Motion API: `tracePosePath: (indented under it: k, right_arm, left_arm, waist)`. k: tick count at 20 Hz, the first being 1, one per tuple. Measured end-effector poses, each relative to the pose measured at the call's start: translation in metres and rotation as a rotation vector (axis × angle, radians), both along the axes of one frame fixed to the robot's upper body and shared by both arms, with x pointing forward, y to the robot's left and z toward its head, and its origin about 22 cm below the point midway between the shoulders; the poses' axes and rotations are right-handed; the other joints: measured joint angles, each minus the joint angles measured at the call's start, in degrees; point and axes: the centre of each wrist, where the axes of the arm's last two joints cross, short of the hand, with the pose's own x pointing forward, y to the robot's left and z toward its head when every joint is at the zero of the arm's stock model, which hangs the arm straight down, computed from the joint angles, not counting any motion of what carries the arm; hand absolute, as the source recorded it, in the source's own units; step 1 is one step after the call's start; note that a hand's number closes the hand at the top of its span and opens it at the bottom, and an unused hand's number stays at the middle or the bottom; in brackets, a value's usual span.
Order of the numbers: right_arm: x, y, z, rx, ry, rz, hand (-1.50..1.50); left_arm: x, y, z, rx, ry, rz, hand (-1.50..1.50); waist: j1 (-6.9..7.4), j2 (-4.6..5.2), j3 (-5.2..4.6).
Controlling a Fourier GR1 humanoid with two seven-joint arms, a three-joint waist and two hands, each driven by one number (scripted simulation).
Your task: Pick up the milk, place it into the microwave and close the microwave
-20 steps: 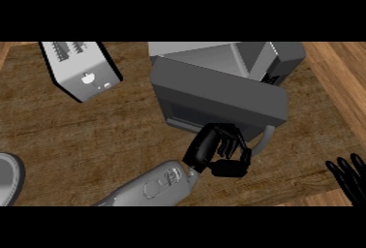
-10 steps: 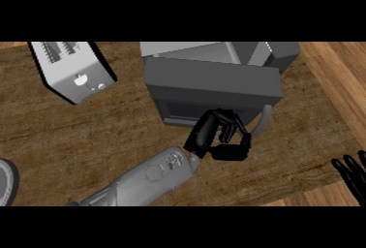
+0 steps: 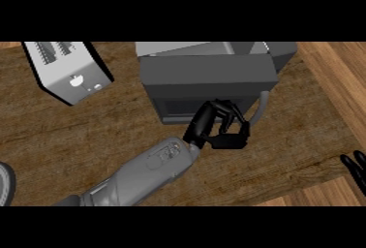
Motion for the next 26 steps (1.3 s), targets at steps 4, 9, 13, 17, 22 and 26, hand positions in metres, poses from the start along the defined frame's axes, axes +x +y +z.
tracePosePath:
  k: [4,9,13,17,22,26]
  right_arm:
    - [0.001,-0.001,0.004,0.003,-0.005,0.001,-1.50]
    - [0.002,-0.001,0.009,0.015,-0.014,0.019,-1.50]
    - [0.004,0.000,0.013,0.017,-0.022,0.047,-1.50]
    - [0.005,0.002,0.018,0.016,-0.034,0.081,-1.50]
    - [0.005,0.004,0.023,0.018,-0.041,0.122,-1.50]
    - [0.005,0.004,0.027,0.011,-0.045,0.150,-1.50]
  left_arm:
    - [0.006,0.001,0.003,-0.034,0.022,0.014,1.50]
    - [0.012,0.003,0.005,-0.067,0.039,0.044,1.50]
    - [0.016,0.002,0.006,-0.070,0.028,0.056,1.50]
    - [0.019,0.003,0.007,-0.081,0.012,0.070,1.50]
    - [0.025,0.005,0.007,-0.092,-0.004,0.096,1.50]
    - [0.026,0.006,0.006,-0.107,-0.017,0.115,1.50]
  waist:
    - [-0.37,0.27,0.01]
    - [-1.03,0.48,0.05]
    - [-1.12,0.72,0.07]
    - [-1.38,0.97,0.06]
    - [-1.94,1.17,0.05]
    - [-2.34,1.22,0.06]
